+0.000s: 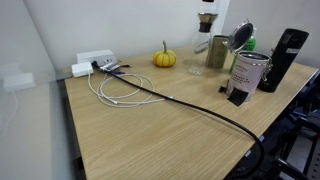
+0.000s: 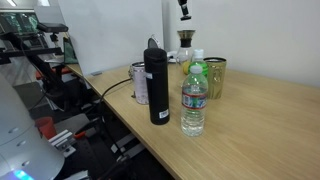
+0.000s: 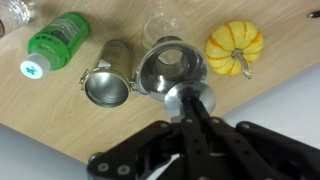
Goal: Remove the silver lid on top of the round bottle and put it on the table
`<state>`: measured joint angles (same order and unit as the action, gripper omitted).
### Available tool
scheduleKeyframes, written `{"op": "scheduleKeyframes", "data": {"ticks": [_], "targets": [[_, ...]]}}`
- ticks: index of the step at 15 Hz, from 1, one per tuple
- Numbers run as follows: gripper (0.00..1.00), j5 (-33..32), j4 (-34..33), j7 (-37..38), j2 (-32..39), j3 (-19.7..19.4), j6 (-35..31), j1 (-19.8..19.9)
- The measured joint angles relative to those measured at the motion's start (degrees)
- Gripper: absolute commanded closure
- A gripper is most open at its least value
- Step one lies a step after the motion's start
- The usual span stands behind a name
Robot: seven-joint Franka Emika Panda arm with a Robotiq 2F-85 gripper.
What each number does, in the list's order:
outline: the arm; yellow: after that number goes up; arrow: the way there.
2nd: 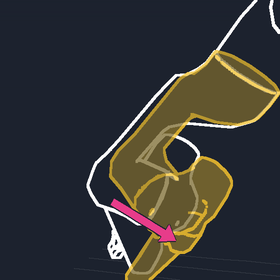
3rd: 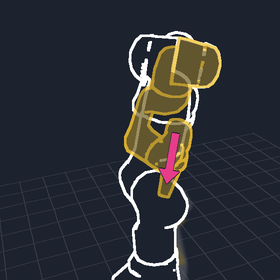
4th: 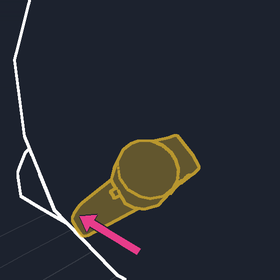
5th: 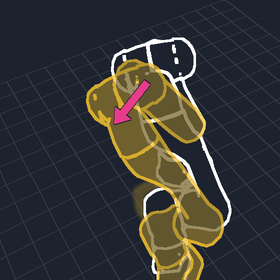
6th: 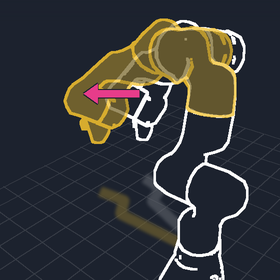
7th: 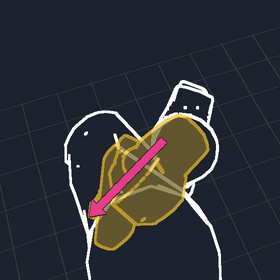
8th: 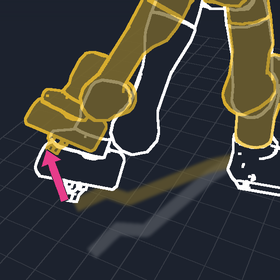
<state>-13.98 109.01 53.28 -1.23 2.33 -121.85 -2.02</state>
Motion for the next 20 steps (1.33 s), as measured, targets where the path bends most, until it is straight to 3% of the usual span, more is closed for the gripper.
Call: {"op": "scheduleKeyframes", "data": {"ticks": [5,10,20], "targets": [[0.99,2.36,1.17,-2.71,-3.20,1.88,0.00,-1.89],[0.99,2.38,6.56,-5.29,-3.10,4.73,-0.75,-4.27],[0.99,2.47,21.89,-14.74,-0.61,5.98,-13.05,-5.36]]}}
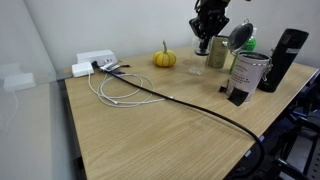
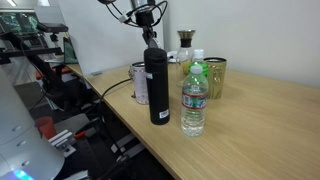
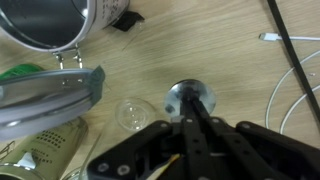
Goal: Remove the silver lid on top of the round bottle and put it on the table
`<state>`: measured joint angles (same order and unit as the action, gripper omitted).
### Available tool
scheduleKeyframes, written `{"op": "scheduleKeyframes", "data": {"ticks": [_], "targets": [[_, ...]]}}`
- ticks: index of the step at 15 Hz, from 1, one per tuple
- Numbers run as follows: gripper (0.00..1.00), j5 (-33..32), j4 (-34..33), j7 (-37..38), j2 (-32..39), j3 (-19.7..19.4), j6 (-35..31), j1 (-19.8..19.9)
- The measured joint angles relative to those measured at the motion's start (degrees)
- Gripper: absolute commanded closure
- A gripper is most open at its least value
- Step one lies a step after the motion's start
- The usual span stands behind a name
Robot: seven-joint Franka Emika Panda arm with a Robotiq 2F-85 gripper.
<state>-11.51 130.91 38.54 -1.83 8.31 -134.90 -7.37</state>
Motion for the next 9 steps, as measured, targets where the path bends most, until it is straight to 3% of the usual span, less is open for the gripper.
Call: {"op": "scheduleKeyframes", "data": {"ticks": [9], "targets": [[0.99,-0.06,2.99,-5.56,7.72,0.58,-10.73,-3.12]]}}
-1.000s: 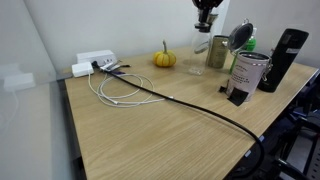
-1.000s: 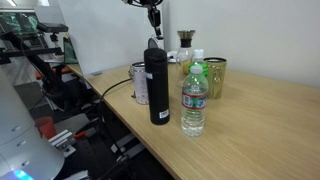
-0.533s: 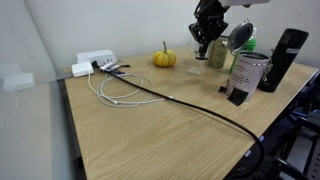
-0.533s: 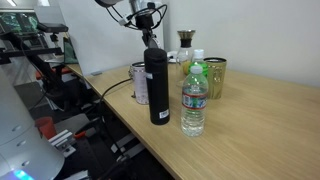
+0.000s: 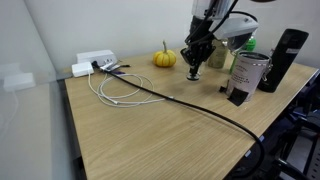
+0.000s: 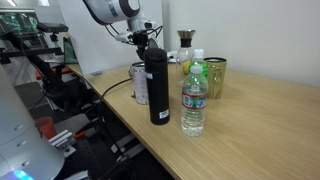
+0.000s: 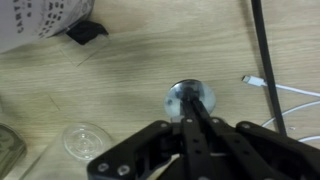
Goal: Remove the silver lid on top of the round bottle and put it on the table
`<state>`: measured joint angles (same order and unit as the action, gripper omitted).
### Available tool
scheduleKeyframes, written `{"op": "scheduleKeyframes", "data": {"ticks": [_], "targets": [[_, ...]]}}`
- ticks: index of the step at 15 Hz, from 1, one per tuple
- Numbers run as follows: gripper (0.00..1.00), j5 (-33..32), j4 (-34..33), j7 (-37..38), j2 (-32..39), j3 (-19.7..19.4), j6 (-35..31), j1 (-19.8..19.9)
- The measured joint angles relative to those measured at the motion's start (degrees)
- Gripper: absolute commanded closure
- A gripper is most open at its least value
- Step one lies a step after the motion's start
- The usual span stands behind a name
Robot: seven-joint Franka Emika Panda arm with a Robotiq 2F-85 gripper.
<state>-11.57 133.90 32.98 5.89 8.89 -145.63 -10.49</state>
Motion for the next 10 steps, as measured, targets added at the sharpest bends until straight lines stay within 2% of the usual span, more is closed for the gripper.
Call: {"op": "scheduleKeyframes", "data": {"ticks": [4,10], "targets": [[0.99,-0.12,-0.38,-2.76,2.24,0.09,-0.67,-1.86],[0.99,-0.28,-1.82,-4.03,5.39,-0.09,-1.42,-2.56]]}}
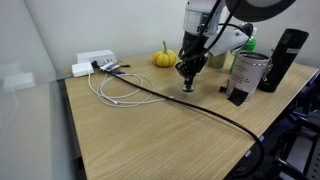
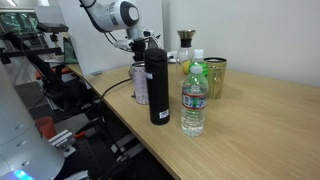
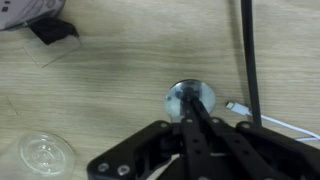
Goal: Remove the silver lid on top of the round bottle and put it on the table
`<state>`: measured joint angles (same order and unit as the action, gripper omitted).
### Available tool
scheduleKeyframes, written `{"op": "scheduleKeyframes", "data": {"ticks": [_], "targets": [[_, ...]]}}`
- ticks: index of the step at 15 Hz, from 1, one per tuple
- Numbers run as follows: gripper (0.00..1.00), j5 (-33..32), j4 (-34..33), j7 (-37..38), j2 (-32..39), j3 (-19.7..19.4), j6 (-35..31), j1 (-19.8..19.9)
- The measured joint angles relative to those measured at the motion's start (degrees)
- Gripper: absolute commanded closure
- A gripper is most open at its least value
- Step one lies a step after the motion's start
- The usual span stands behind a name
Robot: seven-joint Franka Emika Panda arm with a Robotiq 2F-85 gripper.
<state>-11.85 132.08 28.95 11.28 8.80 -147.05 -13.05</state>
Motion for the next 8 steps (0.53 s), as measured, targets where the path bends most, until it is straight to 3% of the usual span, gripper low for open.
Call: {"op": "scheduleKeyframes", "data": {"ticks": [3,4,8], "targets": [[0.97,0.00,-0.82,-0.04,1.30,-0.15,-0.34,-0.37],[0.77,-0.15,-1.11,-0.10,1.66,-0.35,-0.52,-0.48],[0.48,-0.02,-1.76,-1.78,2.15,-0.88,-0.57,-0.56]]}}
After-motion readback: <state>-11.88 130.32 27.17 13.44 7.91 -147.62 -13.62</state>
